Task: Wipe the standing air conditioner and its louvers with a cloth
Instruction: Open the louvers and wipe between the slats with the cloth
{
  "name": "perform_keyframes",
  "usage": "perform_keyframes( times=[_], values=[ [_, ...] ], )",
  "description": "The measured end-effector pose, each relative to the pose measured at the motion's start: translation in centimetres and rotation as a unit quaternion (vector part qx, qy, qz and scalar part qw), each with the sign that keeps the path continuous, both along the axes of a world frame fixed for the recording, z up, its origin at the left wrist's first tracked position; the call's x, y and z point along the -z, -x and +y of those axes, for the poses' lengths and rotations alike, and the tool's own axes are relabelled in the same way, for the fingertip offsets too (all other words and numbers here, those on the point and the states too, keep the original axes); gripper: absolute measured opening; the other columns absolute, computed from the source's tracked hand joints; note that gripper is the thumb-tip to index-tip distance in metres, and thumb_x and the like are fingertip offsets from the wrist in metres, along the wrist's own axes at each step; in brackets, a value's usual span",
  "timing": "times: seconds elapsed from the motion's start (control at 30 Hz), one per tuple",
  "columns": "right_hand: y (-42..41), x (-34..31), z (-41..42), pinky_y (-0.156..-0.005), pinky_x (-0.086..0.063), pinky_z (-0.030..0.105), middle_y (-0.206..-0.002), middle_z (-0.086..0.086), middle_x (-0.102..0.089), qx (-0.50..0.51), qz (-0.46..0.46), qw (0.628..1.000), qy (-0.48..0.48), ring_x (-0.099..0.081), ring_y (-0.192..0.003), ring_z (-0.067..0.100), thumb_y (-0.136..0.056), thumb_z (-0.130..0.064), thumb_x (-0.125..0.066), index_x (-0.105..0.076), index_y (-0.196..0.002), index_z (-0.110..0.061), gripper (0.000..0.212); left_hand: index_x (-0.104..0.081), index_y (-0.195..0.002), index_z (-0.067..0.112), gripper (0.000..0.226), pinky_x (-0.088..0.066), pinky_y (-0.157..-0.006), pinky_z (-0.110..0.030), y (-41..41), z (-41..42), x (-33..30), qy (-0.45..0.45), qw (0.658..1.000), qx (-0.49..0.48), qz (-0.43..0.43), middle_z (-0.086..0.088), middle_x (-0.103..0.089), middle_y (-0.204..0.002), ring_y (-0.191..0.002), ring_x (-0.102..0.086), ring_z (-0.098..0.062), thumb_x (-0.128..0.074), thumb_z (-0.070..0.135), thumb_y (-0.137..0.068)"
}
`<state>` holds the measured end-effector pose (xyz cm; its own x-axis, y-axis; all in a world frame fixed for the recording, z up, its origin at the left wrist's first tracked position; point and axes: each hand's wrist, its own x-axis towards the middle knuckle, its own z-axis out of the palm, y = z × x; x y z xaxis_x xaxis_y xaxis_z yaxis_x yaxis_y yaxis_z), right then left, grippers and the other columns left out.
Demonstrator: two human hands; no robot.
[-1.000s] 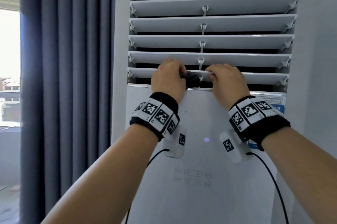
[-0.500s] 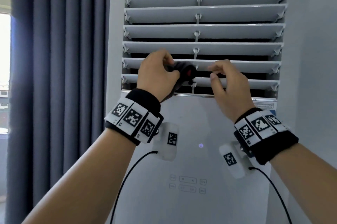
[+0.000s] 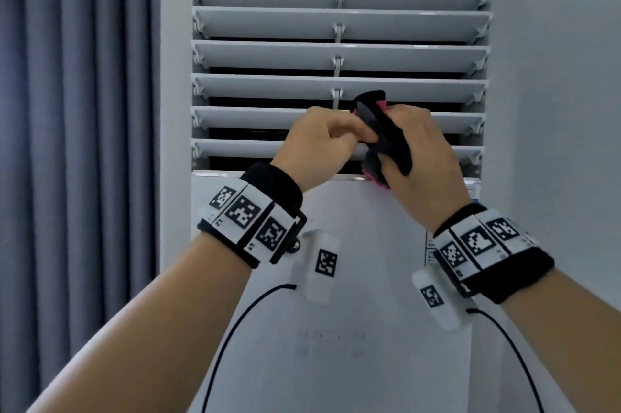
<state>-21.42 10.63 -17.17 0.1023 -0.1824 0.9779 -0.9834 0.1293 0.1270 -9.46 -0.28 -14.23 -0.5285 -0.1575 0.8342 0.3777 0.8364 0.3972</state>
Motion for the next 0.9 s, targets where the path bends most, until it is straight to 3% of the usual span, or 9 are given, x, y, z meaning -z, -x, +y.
perform_keyframes(
  times=[0.13, 0.27, 0.47, 0.57, 0.8, 0.9],
  values=[
    [0.9, -0.2, 1.1, -0.090, -0.046, 0.036, -0.119, 0.014, -0.059, 0.057, 0.131, 0.989, -0.022, -0.054, -0.104, 0.033, -0.077, 0.010, -0.055, -0.063, -0.107, -0.003, 0.034, -0.071, -0.092, 0.021, 0.022, -0.053, -0.081, -0.032, 0.4, -3.1, 0.2, 0.083, 0.985, -0.151, 0.000, 0.010, -0.071, -0.088, -0.088, -0.065, -0.013, -0.058, 0.013, -0.078],
    [1.2, 1.0, 1.1, -0.068, -0.052, 0.046, -0.114, 0.015, -0.063, 0.137, 0.207, 0.962, -0.112, -0.057, -0.097, 0.039, -0.077, 0.009, -0.059, -0.068, -0.096, -0.003, 0.024, -0.068, -0.095, 0.030, 0.016, -0.048, -0.069, -0.031, 1.2, -4.8, 0.6, 0.165, 0.947, -0.275, -0.010, 0.003, -0.071, -0.086, -0.084, -0.064, -0.024, -0.064, 0.032, -0.080],
    [1.3, 1.0, 0.6, -0.071, -0.051, 0.044, -0.113, 0.015, -0.063, 0.204, 0.186, 0.953, -0.127, -0.055, -0.089, 0.038, -0.069, 0.014, -0.062, -0.068, -0.096, -0.003, 0.033, -0.070, -0.096, 0.036, 0.021, -0.036, -0.070, -0.026, 1.7, -5.7, -1.0, 0.192, 0.941, -0.276, -0.042, 0.007, -0.068, -0.092, -0.095, -0.060, -0.021, -0.056, 0.047, -0.085],
    [0.7, 0.7, -0.6, -0.077, -0.049, 0.044, -0.117, 0.014, -0.061, 0.213, 0.188, 0.948, -0.142, -0.054, -0.092, 0.037, -0.071, 0.013, -0.054, -0.067, -0.098, -0.003, 0.034, -0.071, -0.094, 0.036, 0.025, -0.035, -0.067, -0.025, 1.8, -6.1, -1.2, 0.193, 0.945, -0.261, -0.048, 0.012, -0.062, -0.080, -0.086, -0.058, -0.016, -0.056, 0.052, -0.084],
    [2.0, 1.2, 0.8, -0.079, -0.043, 0.040, -0.115, 0.011, -0.059, 0.302, 0.182, 0.926, -0.138, -0.042, -0.097, 0.030, -0.070, 0.008, -0.047, -0.065, -0.098, -0.008, 0.037, -0.072, -0.094, 0.038, 0.023, -0.033, -0.067, -0.025, 2.0, -6.8, -1.3, 0.197, 0.947, -0.252, -0.040, 0.015, -0.054, -0.074, -0.079, -0.047, -0.010, -0.057, 0.051, -0.083],
    [3.8, 1.5, 3.5, -0.075, -0.047, 0.042, -0.107, 0.013, -0.059, 0.338, 0.142, 0.923, -0.117, -0.046, -0.091, 0.034, -0.067, 0.010, -0.058, -0.069, -0.092, -0.005, 0.031, -0.073, -0.094, 0.037, 0.023, -0.034, -0.068, -0.026, 2.0, -7.0, -1.3, 0.200, 0.946, -0.251, -0.044, 0.012, -0.055, -0.073, -0.079, -0.049, -0.013, -0.056, 0.050, -0.084]
  ],
)
